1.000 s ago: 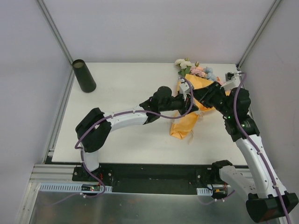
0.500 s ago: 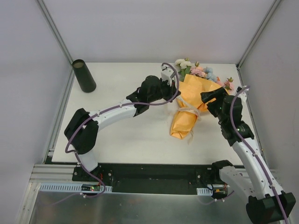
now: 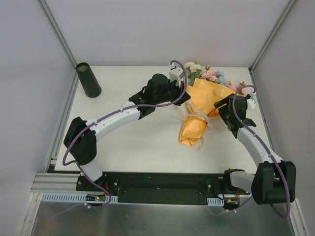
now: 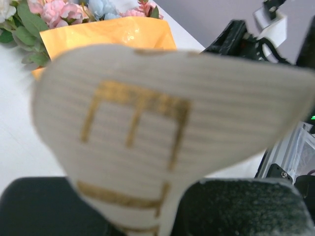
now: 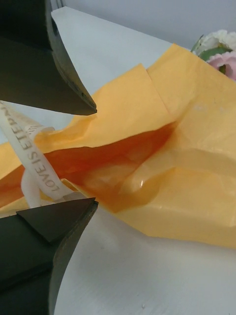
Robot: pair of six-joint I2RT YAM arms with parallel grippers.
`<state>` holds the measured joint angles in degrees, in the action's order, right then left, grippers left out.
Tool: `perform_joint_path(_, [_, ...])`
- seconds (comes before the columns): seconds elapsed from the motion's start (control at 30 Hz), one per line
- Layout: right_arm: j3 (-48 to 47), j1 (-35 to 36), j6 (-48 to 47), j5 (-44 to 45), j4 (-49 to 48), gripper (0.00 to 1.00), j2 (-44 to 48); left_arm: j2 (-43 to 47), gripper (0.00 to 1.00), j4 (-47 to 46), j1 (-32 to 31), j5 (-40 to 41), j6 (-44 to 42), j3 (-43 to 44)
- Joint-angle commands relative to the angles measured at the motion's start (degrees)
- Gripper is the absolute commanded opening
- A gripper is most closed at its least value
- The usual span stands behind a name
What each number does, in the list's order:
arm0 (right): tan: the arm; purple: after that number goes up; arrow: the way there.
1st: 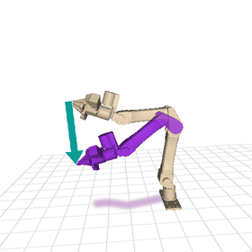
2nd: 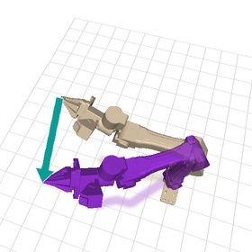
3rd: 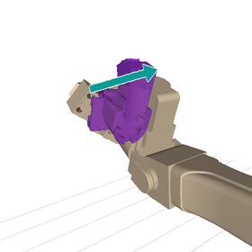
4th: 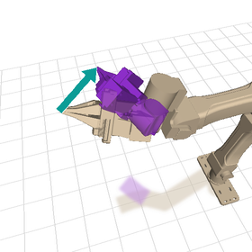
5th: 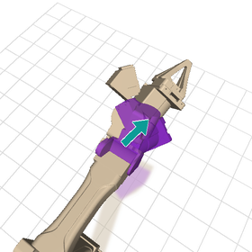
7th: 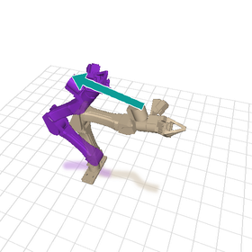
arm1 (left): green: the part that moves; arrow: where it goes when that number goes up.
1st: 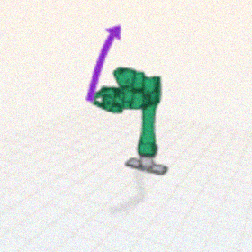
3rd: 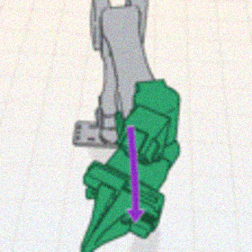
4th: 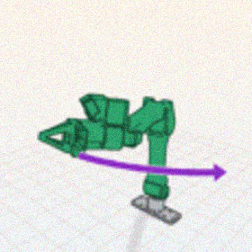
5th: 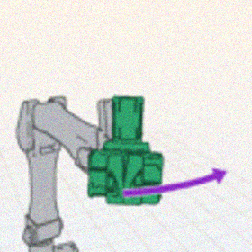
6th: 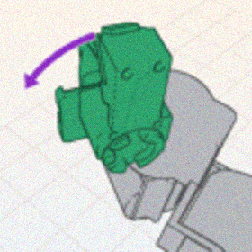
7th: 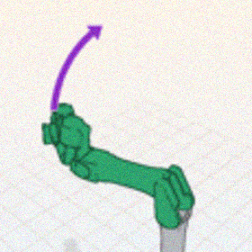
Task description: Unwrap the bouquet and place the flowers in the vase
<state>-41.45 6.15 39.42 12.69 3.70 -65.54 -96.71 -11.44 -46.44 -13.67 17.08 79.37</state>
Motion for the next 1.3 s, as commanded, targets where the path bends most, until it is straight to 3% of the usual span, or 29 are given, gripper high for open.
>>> perform_joint_path(0.0, [0.75,-1.49,2.06,-0.21,-6.33,0.75,-3.09,4.33,0.00,3.09,-0.06,-1.09,-1.52,5.44])
perform_joint_path(0.17, [0.94,-2.37,2.15,-4.50,-14.68,0.74,-10.12,4.60,0.00,3.80,-0.06,-1.45,-1.44,5.62])
perform_joint_path(0.4, [1.63,-2.72,5.05,-5.66,-14.96,0.67,-16.29,5.39,0.00,4.06,-0.06,-0.48,-2.58,4.56])
perform_joint_path(0.47, [1.99,-2.90,4.71,-4.08,-14.95,0.60,-16.46,5.65,0.00,4.85,0.03,0.22,-3.71,4.91])
perform_joint_path(0.6, [1.73,-3.51,3.04,-1.88,-14.96,0.34,-17.16,7.84,0.00,11.17,0.46,6.10,-9.33,8.68])
perform_joint_path(0.67, [1.73,-3.69,1.98,-1.35,-15.04,0.26,-17.95,9.51,0.00,14.42,1.95,9.17,-11.36,10.62])
perform_joint_path(0.8, [2.34,-4.39,0.84,-0.21,-15.48,0.20,-19.45,12.85,0.00,19.34,7.31,16.73,-12.69,13.61])
perform_joint_path(0.97, [3.66,-5.89,0.57,-1.00,-16.97,0.18,-21.12,17.68,0.00,23.30,17.68,17.89,-10.31,15.11])
perform_joint_path(1.27, [3.84,-7.47,0.31,-2.93,-17.33,0.18,-21.91,21.73,0.00,31.30,34.47,25.09,-15.94,21.35])
